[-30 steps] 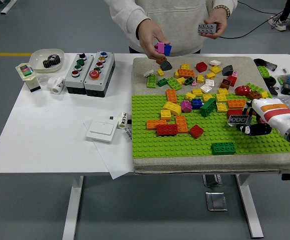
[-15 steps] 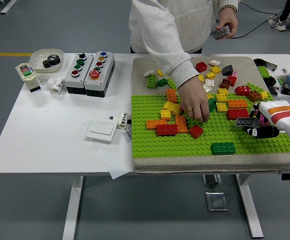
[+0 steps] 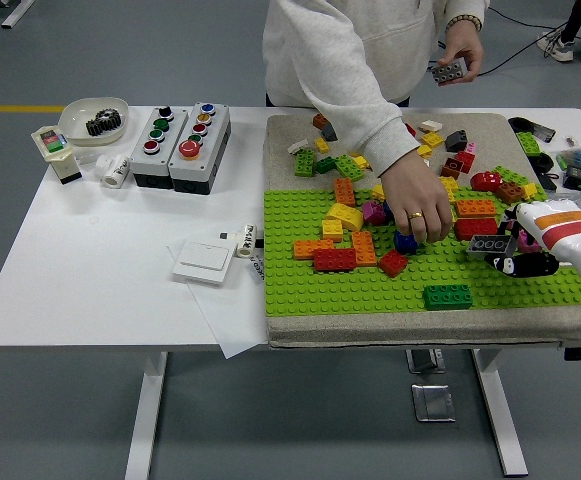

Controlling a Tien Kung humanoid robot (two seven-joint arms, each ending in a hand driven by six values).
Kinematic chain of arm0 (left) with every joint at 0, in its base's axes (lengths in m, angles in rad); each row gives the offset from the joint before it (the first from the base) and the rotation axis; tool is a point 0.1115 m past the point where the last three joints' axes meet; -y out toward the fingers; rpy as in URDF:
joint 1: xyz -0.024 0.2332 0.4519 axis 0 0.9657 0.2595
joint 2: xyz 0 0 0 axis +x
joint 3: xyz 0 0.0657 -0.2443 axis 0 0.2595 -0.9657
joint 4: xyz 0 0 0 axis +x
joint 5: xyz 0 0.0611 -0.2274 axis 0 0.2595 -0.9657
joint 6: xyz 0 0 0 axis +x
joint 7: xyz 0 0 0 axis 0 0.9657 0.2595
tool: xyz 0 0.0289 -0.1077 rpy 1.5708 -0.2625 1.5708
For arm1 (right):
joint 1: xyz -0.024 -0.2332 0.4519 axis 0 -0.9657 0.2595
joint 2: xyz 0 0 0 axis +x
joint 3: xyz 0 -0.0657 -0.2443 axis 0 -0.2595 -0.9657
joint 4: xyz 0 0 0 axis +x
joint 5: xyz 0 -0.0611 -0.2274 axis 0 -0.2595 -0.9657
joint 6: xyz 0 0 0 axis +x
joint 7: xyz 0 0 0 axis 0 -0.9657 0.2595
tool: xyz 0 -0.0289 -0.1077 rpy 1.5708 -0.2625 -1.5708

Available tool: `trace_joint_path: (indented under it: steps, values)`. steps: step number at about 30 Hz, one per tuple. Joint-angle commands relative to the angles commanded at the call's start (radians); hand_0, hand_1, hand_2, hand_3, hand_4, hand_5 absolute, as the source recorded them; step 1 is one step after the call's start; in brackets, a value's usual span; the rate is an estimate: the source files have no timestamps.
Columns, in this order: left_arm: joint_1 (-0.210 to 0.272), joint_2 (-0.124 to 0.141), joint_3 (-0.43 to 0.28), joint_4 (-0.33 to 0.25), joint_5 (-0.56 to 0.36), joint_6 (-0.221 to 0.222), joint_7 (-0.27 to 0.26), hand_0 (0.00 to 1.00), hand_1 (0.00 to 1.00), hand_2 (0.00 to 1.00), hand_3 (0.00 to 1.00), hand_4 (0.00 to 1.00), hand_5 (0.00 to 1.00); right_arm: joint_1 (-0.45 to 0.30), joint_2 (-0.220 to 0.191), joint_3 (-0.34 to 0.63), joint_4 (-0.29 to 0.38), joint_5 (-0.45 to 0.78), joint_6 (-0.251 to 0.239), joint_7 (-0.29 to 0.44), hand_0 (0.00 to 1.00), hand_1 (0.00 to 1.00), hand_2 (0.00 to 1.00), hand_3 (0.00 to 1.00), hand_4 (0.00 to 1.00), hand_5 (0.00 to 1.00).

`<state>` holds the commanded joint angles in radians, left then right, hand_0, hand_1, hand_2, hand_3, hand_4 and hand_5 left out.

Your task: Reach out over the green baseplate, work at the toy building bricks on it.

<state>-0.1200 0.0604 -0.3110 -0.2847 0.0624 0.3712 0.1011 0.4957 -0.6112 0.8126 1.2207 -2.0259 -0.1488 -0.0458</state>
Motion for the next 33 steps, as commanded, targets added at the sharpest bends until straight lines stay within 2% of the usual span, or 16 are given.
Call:
trace_joint_path:
  steps: [24,30,33]
  values:
    - [0.0,0.001,-0.001,-0.001,0.005,-0.001,0.003,0.607,0.699,0.664,0.549,0.56,0.626,-0.002,-0.004,0.004,0.007,-0.004,0.005,-0.002,0.29,0.365,0.465,0.495,0.806,0.481]
    - [0.0,0.001,-0.001,0.0,0.004,-0.001,0.002,0.607,0.699,0.664,0.549,0.56,0.626,-0.011,-0.028,0.013,0.029,-0.017,0.028,-0.002,0.287,0.362,0.466,0.496,0.807,0.483]
    - [0.0,0.001,-0.001,0.0,0.005,-0.002,0.002,0.607,0.699,0.664,0.549,0.56,0.626,-0.023,-0.055,0.019,0.067,-0.022,0.044,0.005,0.287,0.362,0.466,0.496,0.807,0.483]
